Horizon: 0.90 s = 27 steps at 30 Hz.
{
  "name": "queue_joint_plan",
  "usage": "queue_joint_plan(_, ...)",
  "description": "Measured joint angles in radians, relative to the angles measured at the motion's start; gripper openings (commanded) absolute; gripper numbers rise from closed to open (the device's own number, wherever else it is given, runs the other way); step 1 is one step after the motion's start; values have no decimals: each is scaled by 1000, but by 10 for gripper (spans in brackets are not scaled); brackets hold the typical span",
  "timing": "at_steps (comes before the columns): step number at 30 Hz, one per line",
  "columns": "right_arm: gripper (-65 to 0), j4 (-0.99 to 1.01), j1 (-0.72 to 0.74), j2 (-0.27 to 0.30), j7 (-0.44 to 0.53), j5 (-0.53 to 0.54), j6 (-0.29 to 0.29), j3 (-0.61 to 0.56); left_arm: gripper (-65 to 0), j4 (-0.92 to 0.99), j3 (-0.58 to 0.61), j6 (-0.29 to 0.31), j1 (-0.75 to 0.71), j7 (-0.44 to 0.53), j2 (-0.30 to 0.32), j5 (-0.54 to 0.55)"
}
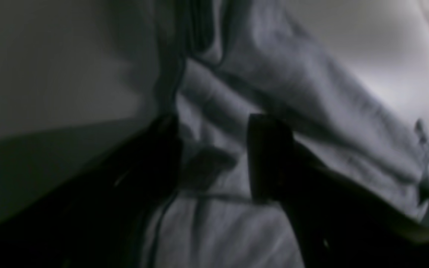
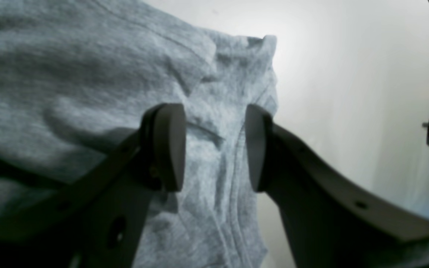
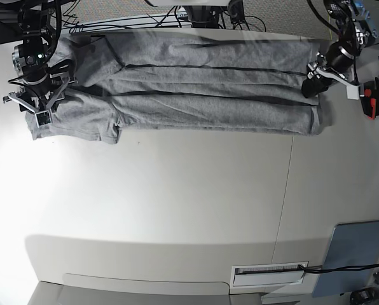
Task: Fold the T-shirt properly
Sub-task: 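Lower the folded hem onto the shirt and open both grippers, then grasp the end of the folded grey strip with the left gripper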
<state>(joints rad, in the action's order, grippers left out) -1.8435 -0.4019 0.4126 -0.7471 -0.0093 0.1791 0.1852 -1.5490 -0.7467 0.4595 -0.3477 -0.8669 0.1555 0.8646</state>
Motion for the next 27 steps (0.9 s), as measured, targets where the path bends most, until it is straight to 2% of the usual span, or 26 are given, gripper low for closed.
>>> queue_joint_plan(2, -388, 0, 0, 0, 0, 0, 0, 0, -338, 10, -1, -16, 24, 12, -18, 0)
queue_joint_plan(11, -388, 0, 0, 0, -4, 0, 0, 0, -342, 129, -1, -6, 131, 34, -53, 36)
queue_joint_plan(15, -388, 0, 0, 0, -5, 0, 0, 0, -436, 143, -1, -3, 130, 49, -56, 43)
queue_joint_plan(16, -388, 0, 0, 0, -7, 0, 0, 0, -457, 144, -1, 24, 129, 48, -56, 35)
queue_joint_plan(19, -388, 0, 0, 0, -8, 0, 0, 0, -470, 145, -1, 95, 118, 38, -56, 23)
queue_joint_plan(22, -388, 0, 0, 0, -8, 0, 0, 0, -472, 145, -1, 125, 98, 42, -56, 22)
queue_joint_plan(24, -388, 0, 0, 0, -8, 0, 0, 0, -537, 145, -1, 126, 88, 75, -56, 21)
queue_joint_plan(26, -388, 0, 0, 0, -8, 0, 0, 0, -650, 145, -1, 125, 81, 114, -59, 18)
queue_joint_plan(27, -388, 0, 0, 0, -8, 0, 0, 0, -650, 145, -1, 125, 80, 123, -59, 17)
